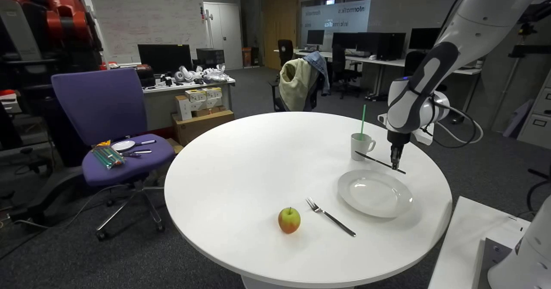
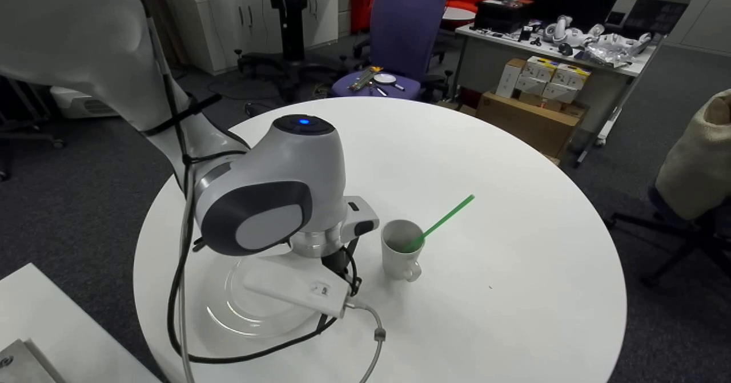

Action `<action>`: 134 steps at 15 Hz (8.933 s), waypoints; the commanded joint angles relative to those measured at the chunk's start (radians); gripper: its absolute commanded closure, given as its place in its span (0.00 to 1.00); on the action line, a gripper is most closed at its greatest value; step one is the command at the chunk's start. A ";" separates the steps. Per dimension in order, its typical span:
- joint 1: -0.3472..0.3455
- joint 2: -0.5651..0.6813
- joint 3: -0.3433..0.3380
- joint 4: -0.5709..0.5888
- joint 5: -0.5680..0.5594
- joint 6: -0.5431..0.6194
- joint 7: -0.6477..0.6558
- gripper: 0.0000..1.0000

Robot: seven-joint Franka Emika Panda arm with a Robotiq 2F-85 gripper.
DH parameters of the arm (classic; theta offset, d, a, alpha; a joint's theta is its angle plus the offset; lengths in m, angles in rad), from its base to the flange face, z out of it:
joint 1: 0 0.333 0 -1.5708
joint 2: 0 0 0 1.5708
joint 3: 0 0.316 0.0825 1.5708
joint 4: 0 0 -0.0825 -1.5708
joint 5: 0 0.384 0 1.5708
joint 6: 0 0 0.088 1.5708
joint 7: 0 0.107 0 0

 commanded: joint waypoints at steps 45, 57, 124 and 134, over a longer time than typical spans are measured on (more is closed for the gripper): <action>0.187 -0.045 0.038 -0.133 0.143 -0.126 0.318 0.97; 0.187 -0.031 0.037 -0.115 0.138 -0.126 0.319 0.97; 0.456 -0.088 0.312 -0.182 0.549 0.109 0.490 0.00; 0.494 0.046 0.223 -0.029 0.294 0.043 0.702 0.00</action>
